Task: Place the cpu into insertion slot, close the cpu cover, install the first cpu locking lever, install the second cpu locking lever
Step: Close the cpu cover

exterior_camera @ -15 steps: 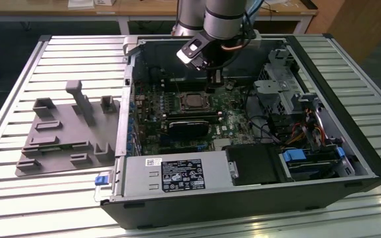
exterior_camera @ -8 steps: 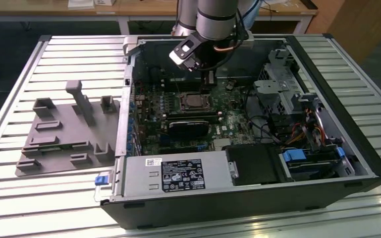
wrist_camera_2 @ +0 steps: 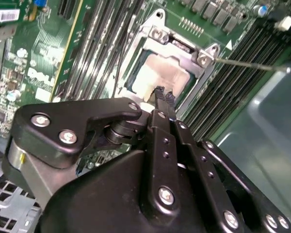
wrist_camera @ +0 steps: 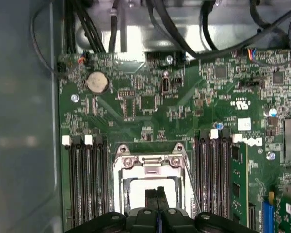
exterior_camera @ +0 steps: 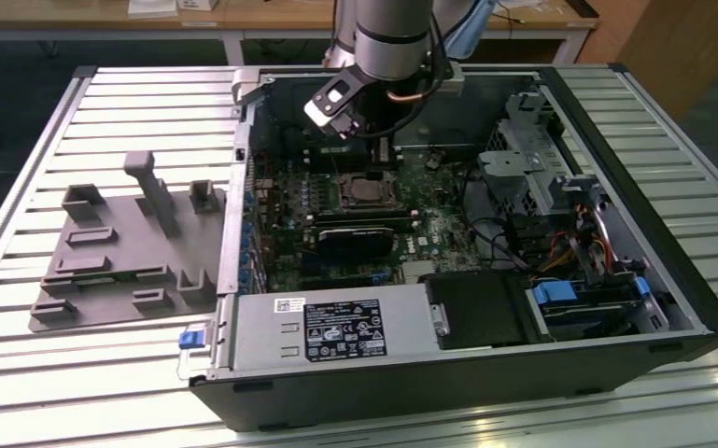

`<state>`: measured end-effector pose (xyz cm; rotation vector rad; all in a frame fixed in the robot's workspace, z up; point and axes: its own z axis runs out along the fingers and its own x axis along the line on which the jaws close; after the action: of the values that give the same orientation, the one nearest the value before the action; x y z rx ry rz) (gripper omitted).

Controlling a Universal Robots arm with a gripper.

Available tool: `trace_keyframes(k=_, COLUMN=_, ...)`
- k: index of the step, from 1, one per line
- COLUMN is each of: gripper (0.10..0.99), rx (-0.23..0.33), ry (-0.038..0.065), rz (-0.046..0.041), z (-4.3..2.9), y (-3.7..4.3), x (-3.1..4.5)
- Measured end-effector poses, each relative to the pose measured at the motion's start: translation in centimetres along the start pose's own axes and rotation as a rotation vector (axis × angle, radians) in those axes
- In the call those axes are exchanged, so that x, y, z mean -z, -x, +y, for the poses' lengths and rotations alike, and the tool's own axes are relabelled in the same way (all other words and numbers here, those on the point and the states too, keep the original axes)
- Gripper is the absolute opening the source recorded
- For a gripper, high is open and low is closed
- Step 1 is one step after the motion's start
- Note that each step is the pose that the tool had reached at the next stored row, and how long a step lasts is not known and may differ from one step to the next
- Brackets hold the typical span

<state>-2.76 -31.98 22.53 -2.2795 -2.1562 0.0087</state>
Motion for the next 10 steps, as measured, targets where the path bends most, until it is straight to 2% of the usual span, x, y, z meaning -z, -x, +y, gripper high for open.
trace_keyframes(k=6, gripper=0.102, rx=0.0, ry=0.002, rz=0.0003, z=-0.79, y=0.06, x=-0.69)
trace_keyframes(k=10, gripper=0.102, rx=0.0, ry=0.002, rz=0.0001, z=-0.89, y=0.07, x=-0.78)
